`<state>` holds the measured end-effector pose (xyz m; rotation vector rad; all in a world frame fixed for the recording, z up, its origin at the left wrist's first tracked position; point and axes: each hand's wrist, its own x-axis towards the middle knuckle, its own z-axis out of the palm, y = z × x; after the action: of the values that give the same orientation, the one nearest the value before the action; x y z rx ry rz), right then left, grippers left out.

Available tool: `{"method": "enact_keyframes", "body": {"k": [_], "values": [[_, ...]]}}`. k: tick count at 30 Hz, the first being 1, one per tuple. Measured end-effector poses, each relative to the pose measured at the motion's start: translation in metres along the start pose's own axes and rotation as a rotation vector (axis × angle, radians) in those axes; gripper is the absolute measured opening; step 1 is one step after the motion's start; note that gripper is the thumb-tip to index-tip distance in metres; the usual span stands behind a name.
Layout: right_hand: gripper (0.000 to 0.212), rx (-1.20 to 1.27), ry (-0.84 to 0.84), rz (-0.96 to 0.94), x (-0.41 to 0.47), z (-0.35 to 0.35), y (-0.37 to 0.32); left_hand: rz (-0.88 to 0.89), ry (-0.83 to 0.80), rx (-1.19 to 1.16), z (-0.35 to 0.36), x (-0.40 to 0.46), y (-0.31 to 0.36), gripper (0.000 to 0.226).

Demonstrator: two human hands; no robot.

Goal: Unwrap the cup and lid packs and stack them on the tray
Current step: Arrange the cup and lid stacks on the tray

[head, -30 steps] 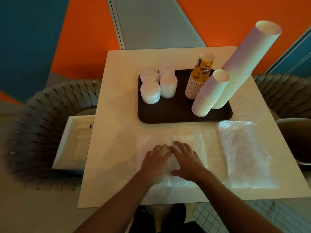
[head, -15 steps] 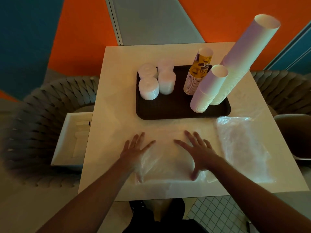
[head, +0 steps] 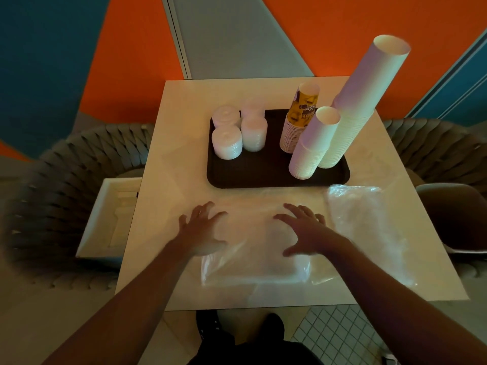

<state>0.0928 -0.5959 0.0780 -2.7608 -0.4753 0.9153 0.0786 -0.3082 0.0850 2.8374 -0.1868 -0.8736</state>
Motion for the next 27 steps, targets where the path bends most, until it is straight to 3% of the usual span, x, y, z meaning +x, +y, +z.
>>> {"method": "enact_keyframes", "body": {"k": [3, 7, 14, 27], "values": [[0.058, 0.116, 0.107, -0.030, -0.010, -0.010, 0.003, -0.029, 0.160, -0.108, -0.003, -0.013, 0.013, 0.064], [0.034, 0.294, 0.159, -0.085, -0.026, -0.020, 0.005, -0.052, 0.254, -0.238, -0.006, -0.027, 0.032, 0.044], [0.024, 0.363, 0.326, -0.127, -0.049, -0.055, 0.002, 0.114, 0.421, -0.504, -0.022, -0.047, 0.068, 0.025], [0.024, 0.345, 0.859, -0.035, -0.064, -0.165, -0.025, 0.350, 0.596, -0.550, -0.118, -0.053, 0.099, 0.025]]}}
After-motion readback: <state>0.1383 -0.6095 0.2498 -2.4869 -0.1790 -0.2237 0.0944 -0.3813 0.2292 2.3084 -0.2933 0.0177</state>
